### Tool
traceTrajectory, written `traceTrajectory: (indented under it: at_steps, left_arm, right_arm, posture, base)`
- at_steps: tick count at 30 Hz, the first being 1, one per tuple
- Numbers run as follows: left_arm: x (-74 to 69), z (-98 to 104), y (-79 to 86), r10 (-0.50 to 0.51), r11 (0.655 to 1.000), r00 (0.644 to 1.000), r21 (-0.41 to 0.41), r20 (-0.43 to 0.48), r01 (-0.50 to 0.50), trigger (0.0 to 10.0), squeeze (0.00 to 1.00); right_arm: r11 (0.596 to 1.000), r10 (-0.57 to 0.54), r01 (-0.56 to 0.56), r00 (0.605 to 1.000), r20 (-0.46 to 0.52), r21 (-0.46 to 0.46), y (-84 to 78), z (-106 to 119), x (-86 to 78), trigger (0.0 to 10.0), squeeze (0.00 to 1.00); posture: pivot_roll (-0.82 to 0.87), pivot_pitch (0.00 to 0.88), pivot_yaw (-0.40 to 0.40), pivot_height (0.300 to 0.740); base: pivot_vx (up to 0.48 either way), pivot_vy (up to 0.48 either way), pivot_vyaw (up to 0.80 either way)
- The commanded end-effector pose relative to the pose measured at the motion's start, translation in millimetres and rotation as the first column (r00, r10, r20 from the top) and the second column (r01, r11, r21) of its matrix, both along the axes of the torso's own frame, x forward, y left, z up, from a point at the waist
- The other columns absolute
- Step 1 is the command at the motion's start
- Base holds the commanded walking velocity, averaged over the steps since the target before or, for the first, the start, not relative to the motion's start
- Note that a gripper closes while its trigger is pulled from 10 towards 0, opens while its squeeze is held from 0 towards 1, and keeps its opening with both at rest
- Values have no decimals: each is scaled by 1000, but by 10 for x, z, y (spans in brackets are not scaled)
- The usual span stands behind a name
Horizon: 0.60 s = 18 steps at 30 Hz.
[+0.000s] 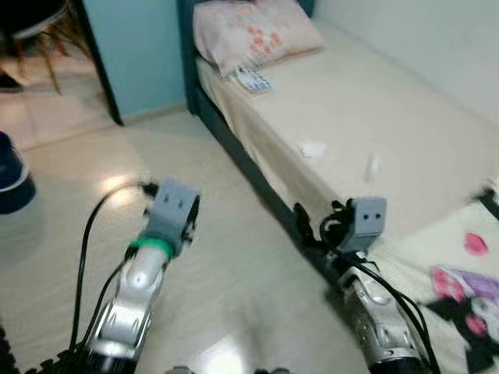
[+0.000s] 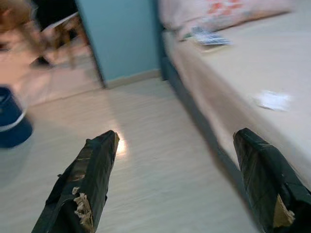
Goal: Clean up the room
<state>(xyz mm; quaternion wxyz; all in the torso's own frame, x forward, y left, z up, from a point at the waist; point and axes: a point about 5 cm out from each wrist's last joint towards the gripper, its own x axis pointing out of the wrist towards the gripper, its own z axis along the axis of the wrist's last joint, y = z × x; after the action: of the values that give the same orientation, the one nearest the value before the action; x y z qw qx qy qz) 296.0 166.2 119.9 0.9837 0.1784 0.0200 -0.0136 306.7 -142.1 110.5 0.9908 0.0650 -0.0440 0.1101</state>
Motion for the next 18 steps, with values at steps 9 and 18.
traceTrajectory:
  at_steps: [9, 18]
  left_arm:
    - [-44, -204, 134, 65, 997, 997, 35, -47, -63, 10000, 0]
    - [-26, -193, 87, 65, 997, 998, 32, -24, -65, 10000, 0]
  right_arm:
    - [1000, -6, 5, 999, -34, -22, 1, -119, -10, 10000, 0]
    - [1000, -25, 25, 1000, -15, -16, -13, -97, 7, 10000, 0]
  posture:
    - [153, 132, -51, 740]
    - [149, 136, -57, 740]
  base:
    - [465, 0, 725]
    - [465, 0, 640]
